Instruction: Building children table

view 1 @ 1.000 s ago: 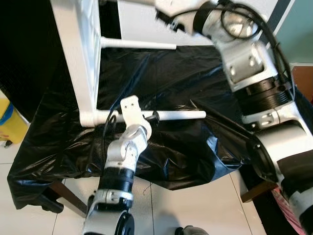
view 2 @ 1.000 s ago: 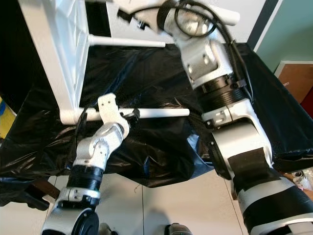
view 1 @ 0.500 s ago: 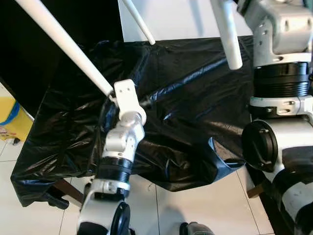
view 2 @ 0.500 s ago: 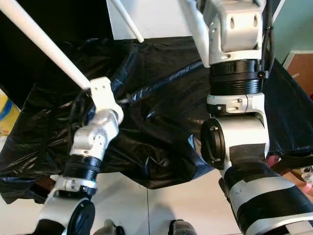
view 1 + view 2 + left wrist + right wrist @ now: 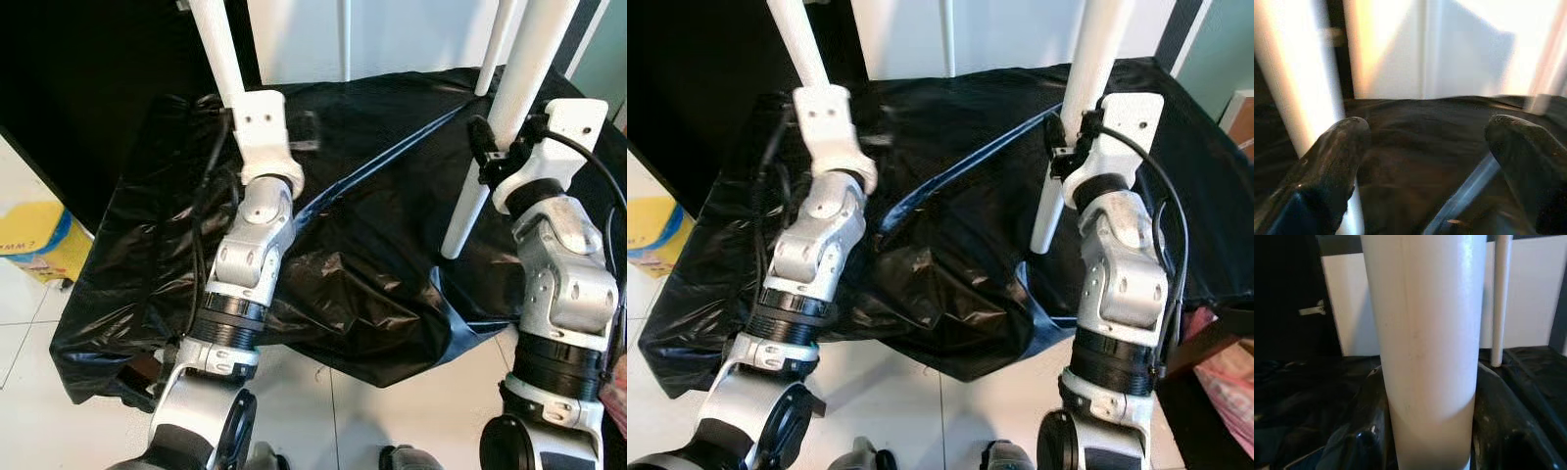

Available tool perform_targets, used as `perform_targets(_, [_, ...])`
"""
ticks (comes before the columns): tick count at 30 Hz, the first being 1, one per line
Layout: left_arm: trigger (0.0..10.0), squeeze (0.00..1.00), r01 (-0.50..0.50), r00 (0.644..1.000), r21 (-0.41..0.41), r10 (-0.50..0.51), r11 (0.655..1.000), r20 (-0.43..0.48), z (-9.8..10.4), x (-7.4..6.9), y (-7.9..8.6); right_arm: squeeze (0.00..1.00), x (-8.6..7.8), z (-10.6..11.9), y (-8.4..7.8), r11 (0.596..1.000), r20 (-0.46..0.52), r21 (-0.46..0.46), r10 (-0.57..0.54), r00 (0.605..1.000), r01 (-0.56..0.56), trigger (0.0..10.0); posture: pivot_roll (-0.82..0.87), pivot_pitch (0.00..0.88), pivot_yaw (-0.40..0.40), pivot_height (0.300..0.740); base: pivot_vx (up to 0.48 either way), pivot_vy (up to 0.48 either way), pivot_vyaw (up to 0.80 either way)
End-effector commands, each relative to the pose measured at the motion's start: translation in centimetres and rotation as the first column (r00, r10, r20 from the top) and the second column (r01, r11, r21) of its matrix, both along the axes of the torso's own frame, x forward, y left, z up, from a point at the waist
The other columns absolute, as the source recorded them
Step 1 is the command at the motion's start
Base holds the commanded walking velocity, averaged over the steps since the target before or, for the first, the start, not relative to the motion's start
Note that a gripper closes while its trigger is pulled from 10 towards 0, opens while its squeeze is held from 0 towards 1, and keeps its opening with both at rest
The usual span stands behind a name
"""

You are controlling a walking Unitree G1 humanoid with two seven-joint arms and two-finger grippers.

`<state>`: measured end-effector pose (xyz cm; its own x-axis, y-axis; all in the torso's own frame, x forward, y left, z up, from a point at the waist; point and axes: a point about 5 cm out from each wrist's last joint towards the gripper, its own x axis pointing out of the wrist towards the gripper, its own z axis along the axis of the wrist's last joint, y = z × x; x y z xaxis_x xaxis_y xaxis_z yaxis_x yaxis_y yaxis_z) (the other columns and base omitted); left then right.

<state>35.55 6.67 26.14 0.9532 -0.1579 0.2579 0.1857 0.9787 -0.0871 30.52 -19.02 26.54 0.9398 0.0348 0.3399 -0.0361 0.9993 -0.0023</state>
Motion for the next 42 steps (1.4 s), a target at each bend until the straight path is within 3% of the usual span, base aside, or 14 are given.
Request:
perform_targets(1, [10.0,0.0,0.012,1.0,0.013,-0.012,1.0,0.016,-0.2,-0.2,0.3,0.0,-0.6,0.0,-0.2,1.0,0.034,0.016,-0.015,0.999,0.015,10.0,-0.15,0.068,0.06,0.74,0.0,0.0,0.0])
perform_targets(3, [10.0,0.0,0.013,1.0,0.016,-0.013,1.0,0.022,-0.2,-0.3,0.5,0.0,-0.8,-0.6,-0.2,0.999,0.023,0.015,-0.029,0.999,0.029,10.0,-0.14,0.068,0.056,0.74,0.0,0.0,0.0])
perform_targets(4, [10.0,0.0,0.021,0.999,0.018,-0.022,1.0,0.029,-0.4,-0.6,0.5,1.0,-1.1,-1.6,-0.2,0.999,0.005,0.01,-0.043,0.999,0.043,10.0,-0.14,0.067,0.053,0.74,0.0,0.0,0.0])
perform_targets(10, [10.0,0.0,0.06,0.996,0.086,-0.066,0.994,0.066,-1.3,-1.5,0.6,1.0,-2.6,-3.5,0.3,0.995,0.06,0.017,-0.099,0.993,0.098,10.0,-0.13,0.065,0.048,0.74,0.0,0.0,0.0])
perform_targets(11, [10.0,0.0,0.08,0.993,0.096,-0.087,0.992,0.076,-1.4,-1.8,0.6,0.0,-2.9,-4.0,0.4,0.993,0.056,0.013,-0.12,0.991,0.119,10.0,-0.13,0.064,0.048,0.74,0.0,0.0,0.0])
perform_targets(23, [10.0,0.0,0.241,0.969,0.253,-0.247,0.937,-0.006,-8.6,-7.3,2.0,0.0,-7.3,-13.2,1.8,0.987,-0.069,-0.12,-0.112,0.991,0.103,10.0,-0.11,0.079,0.044,0.74,0.0,0.0,0.0])
perform_targets(27, [10.0,0.0,0.361,0.931,0.301,-0.361,0.883,-0.057,-12.3,-10.5,3.2,0.0,-8.9,-16.7,2.5,0.976,-0.205,-0.119,0.153,0.967,-0.18,10.0,-0.1,0.081,0.041,0.74,0.0,0.0,0.0])
perform_targets(31, [10.0,0.0,0.598,0.796,0.328,-0.59,0.731,-0.137,-14.2,-14.0,3.6,0.0,-10.3,-17.5,3.7,0.839,-0.312,-0.134,0.469,0.826,-0.527,10.0,-0.09,0.084,0.032,0.74,0.0,0.0,0.0])
perform_targets(32, [10.0,0.0,0.666,0.741,0.341,-0.641,0.663,-0.202,-15.2,-15.3,4.4,0.0,-11.1,-18.4,3.3,0.759,-0.391,-0.143,0.547,0.74,-0.636,10.0,-0.09,0.084,0.03,0.74,0.0,0.0,0.0])
perform_targets(33, [10.0,0.0,0.666,0.741,0.341,-0.641,0.663,-0.202,-15.2,-15.3,4.4,0.0,-11.1,-18.4,3.3,0.759,-0.391,-0.143,0.547,0.74,-0.636,10.0,-0.09,0.084,0.03,0.74,0.0,0.0,0.0])
perform_targets(35, [10.0,0.0,0.732,0.681,0.307,-0.658,0.608,-0.32,-17.3,-17.0,5.5,0.0,-12.3,-20.3,2.2,0.675,-0.517,-0.1,0.592,0.618,-0.731,10.0,-0.08,0.084,0.028,0.74,0.0,0.0,0.0])
perform_targets(38, [10.0,0.0,0.741,0.662,0.255,-0.611,0.621,-0.435,-20.3,-18.5,6.8,0.0,-13.0,-23.2,0.5,0.688,-0.623,0.004,0.57,0.536,-0.726,10.0,-0.07,0.083,0.018,0.74,0.0,0.0,0.0])
perform_targets(40, [10.0,0.0,0.718,0.652,0.175,-0.563,0.674,-0.508,-22.4,-19.4,7.8,0.0,-13.6,-25.7,-0.7,0.733,-0.693,0.059,0.518,0.501,-0.677,10.0,-0.06,0.079,0.011,0.74,0.0,0.0,0.0])
perform_targets(42, [10.0,0.0,0.615,0.657,0.037,-0.486,0.788,-0.576,-25.0,-20.2,8.8,0.0,-14.3,-28.6,-1.7,0.817,-0.765,0.111,0.433,0.476,-0.565,10.0,-0.06,0.07,0.009,0.74,0.0,0.0,0.0])
